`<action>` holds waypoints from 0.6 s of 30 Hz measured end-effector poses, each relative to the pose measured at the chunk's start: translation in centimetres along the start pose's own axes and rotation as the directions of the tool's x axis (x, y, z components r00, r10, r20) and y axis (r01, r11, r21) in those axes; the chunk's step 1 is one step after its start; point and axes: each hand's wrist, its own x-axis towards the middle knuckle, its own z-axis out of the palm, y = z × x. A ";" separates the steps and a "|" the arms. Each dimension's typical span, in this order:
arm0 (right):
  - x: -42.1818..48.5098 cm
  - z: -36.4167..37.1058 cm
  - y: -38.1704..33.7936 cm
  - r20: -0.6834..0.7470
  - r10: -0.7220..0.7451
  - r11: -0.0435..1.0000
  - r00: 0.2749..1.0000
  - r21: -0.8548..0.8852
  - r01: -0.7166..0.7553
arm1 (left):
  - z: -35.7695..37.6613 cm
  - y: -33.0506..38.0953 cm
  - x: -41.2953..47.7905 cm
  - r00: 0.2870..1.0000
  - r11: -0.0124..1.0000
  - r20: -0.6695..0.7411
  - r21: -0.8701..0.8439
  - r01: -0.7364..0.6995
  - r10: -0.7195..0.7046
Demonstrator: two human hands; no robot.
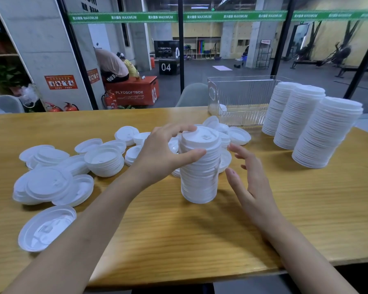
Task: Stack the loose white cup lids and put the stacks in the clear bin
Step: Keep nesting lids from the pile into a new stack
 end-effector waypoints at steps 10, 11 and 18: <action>4.2 -2.9 3.7 0.283 0.170 0.896 0.944 -0.444 -0.028 | 1.1 -0.8 -0.6 0.999 0.997 -0.025 -0.075 -0.027 0.026; 4.6 -2.8 4.1 0.344 0.185 0.874 0.920 -0.486 0.006 | 1.3 -0.9 -0.7 0.999 0.996 -0.029 -0.087 -0.032 0.030; 5.9 -1.9 5.6 0.418 0.156 0.808 0.895 -0.575 0.128 | 2.4 -1.9 -1.0 0.997 0.983 -0.067 -0.171 -0.059 0.048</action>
